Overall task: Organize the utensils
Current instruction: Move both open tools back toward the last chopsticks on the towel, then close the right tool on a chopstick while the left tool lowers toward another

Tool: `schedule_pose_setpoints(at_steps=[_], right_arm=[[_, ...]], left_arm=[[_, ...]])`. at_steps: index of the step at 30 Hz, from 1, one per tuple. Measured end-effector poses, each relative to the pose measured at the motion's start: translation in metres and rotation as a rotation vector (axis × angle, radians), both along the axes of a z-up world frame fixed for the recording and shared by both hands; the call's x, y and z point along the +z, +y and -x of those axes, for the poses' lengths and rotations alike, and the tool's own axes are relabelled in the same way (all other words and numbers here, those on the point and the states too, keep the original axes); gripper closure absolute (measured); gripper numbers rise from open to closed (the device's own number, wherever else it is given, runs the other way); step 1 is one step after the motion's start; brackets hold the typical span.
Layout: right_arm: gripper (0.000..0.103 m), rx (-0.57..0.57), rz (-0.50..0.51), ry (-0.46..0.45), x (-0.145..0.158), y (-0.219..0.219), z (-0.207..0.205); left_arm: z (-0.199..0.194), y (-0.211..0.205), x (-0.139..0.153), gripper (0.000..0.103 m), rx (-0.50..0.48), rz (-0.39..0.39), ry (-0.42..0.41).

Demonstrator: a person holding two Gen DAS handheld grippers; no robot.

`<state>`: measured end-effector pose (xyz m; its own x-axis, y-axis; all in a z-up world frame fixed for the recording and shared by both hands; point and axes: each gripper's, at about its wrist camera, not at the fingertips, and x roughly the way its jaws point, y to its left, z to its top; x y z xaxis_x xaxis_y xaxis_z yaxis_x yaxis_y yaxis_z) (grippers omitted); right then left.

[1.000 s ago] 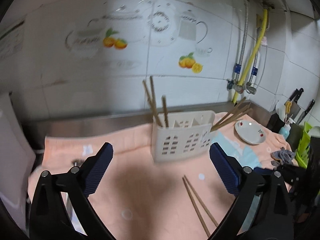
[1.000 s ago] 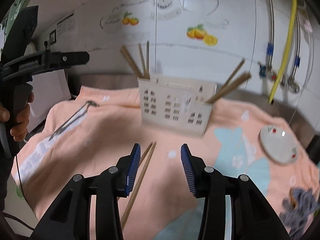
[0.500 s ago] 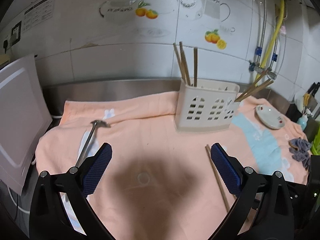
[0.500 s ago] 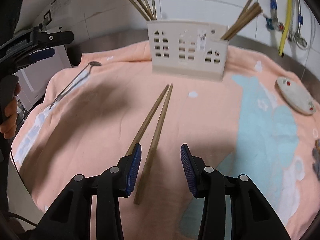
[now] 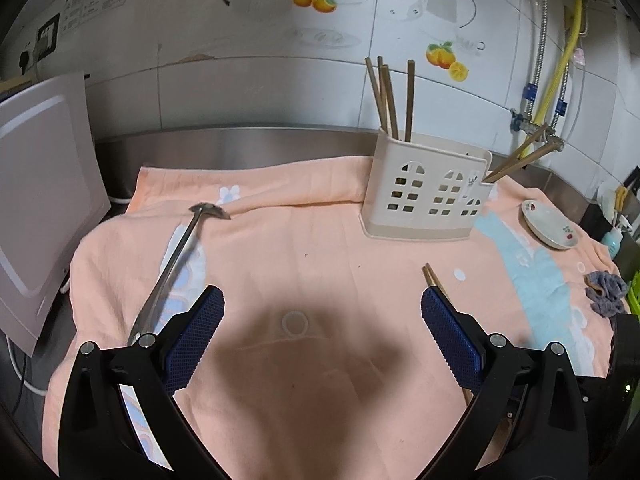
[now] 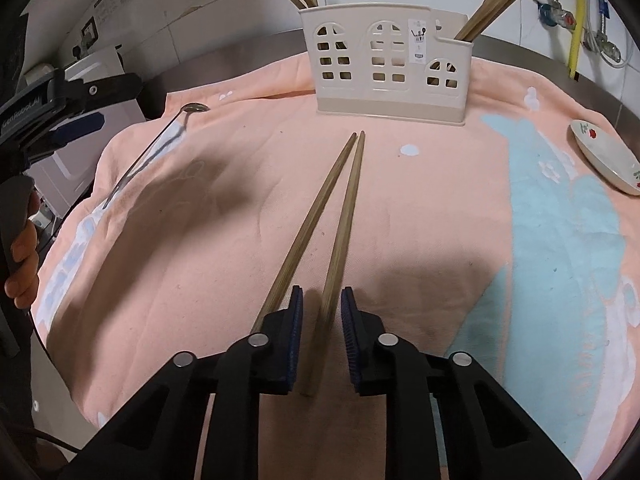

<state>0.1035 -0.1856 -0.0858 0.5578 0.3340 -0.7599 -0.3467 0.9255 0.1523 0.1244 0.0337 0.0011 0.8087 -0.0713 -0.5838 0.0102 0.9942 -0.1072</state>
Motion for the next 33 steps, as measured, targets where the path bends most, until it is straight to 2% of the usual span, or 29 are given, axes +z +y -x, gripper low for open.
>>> schedule_pose_setpoints(at_steps=[10, 16, 24, 33], right_arm=[[0.089, -0.006, 0.027, 0.002, -0.003, 0.004, -0.001], [0.092, 0.002, 0.105, -0.038, -0.004, 0.012, 0.003], [0.096, -0.013, 0.070, -0.042, -0.001, 0.002, 0.004], [0.096, -0.024, 0.052, -0.094, 0.016, -0.013, 0.012]], left_arm=[[0.001, 0.002, -0.007, 0.005, 0.007, 0.010, 0.020], [0.002, -0.003, -0.013, 0.005, -0.004, 0.010, 0.037], [0.006, -0.013, -0.025, 0.005, -0.039, 0.018, 0.069], [0.013, -0.035, -0.042, 0.005, -0.118, 0.042, 0.115]])
